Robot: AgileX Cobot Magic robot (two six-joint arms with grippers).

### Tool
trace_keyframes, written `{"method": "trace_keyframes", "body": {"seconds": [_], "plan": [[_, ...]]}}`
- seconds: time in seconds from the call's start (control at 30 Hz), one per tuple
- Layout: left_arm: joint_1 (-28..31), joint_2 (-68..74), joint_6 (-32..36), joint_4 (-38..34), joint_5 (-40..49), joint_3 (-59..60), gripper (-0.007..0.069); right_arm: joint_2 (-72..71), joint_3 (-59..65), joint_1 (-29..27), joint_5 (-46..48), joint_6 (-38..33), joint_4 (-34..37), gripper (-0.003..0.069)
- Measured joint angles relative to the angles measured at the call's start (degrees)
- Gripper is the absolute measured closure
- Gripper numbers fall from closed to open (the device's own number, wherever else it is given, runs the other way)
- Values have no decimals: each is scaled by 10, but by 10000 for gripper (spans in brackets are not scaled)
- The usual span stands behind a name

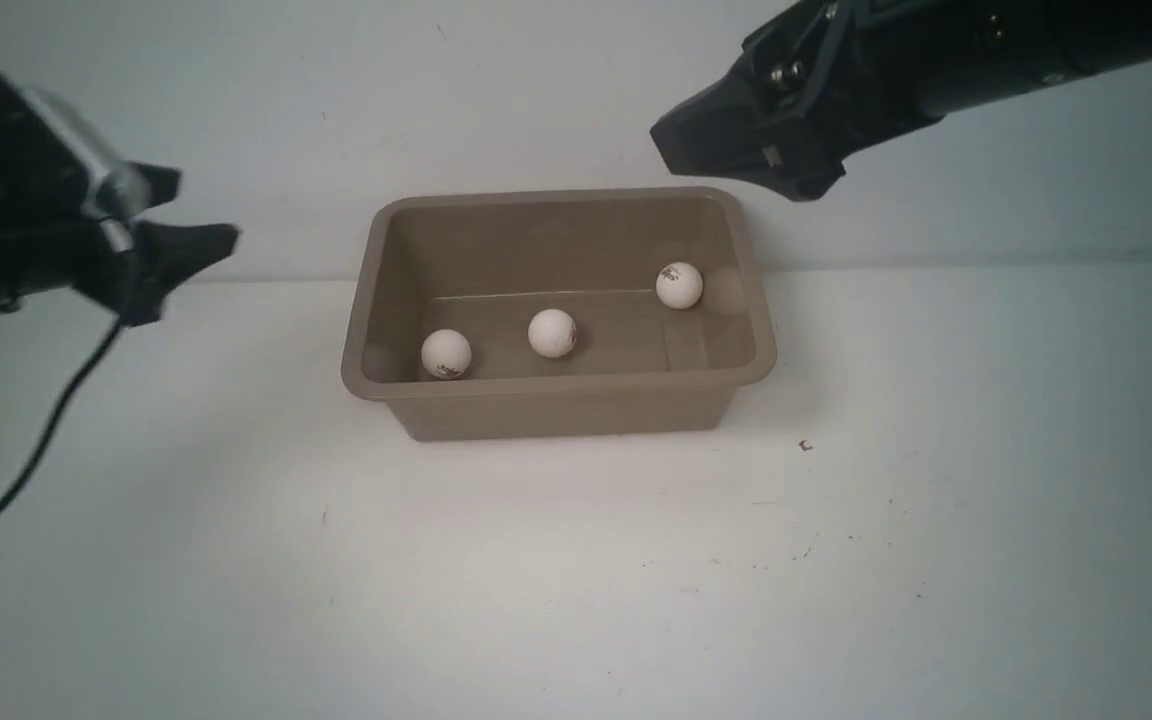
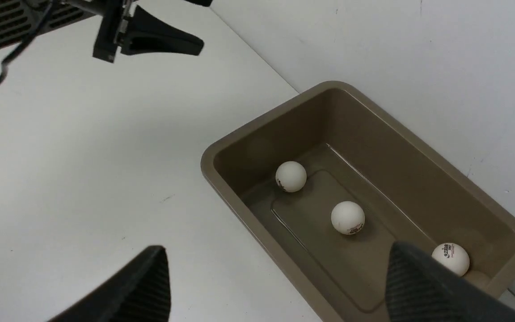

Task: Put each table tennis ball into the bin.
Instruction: Use the left arm to clamp the table tennis ball closest to it

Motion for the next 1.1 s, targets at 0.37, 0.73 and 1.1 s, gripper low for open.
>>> {"method": "trace_keyframes", "body": {"seconds": [0.37,0.73,1.1], "plan": [[11,203,38,-16,146,-75,157,0,0,0,13,26,0,70],[-41,281,-117,83,149,-188,157,0,0,0,39,32,0,70],[-98,282,-131,89,19,-194,157,0,0,0,46,32,-1,70]]}}
